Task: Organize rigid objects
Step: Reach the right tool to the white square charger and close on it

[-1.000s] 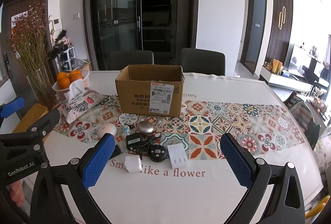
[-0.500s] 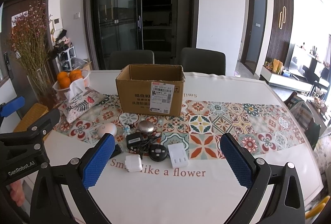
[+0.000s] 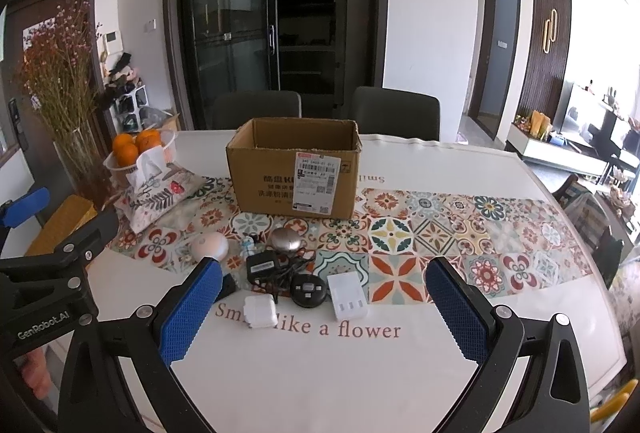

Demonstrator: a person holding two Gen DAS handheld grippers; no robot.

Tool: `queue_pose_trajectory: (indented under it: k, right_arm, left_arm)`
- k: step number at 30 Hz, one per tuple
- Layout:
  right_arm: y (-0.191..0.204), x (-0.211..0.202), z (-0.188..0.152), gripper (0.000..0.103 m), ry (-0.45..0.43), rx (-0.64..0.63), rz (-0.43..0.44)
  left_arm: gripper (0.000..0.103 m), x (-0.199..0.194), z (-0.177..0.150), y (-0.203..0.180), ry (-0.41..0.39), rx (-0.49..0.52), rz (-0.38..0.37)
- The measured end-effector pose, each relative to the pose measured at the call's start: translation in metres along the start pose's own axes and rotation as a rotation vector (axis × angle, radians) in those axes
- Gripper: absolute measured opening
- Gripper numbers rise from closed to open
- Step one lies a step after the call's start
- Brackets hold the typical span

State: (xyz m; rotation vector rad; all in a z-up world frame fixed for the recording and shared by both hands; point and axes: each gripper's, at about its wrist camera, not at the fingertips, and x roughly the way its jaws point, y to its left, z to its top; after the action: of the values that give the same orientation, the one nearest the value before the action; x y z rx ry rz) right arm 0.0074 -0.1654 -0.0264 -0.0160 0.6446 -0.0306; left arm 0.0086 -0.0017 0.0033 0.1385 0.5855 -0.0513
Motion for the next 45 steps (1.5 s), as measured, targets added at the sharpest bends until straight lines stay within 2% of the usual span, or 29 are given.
queue_pose_trajectory:
  k: [7,12,19,23,29,35,39,45]
  right_arm:
    - [0.000,0.012,-0.001,0.102,0.045,-0.004,0.019]
    - [0.006,0.038,-0.006,0.102,0.121,-0.032,0.033]
    - [0.026,0.080,-0.023,0.101,0.207,-0.111,0.109]
    - [0.039,0.105,-0.037,0.093,0.244,-0.134,0.180]
    - [0.054,0.139,-0.057,0.082,0.299,-0.147,0.231]
    - [0.068,0.165,-0.071,0.072,0.322,-0.183,0.238]
    - [0.075,0.178,-0.079,0.064,0.319,-0.215,0.212]
    - [0.078,0.195,-0.091,0.056,0.338,-0.207,0.220]
  left_arm:
    - [0.103,0.012,-0.009,0.000,0.055,-0.010,0.006]
    - [0.103,0.035,-0.025,0.005,0.155,-0.029,0.036]
    - [0.103,0.064,-0.057,0.017,0.275,-0.058,0.102]
    - [0.103,0.076,-0.072,0.021,0.312,-0.060,0.112]
    - [0.103,0.100,-0.091,0.028,0.349,-0.070,0.109]
    - [0.103,0.124,-0.108,0.034,0.380,-0.068,0.104]
    - [0.103,0.136,-0.117,0.034,0.394,-0.050,0.112]
    - [0.103,0.149,-0.126,0.033,0.403,-0.046,0.091]
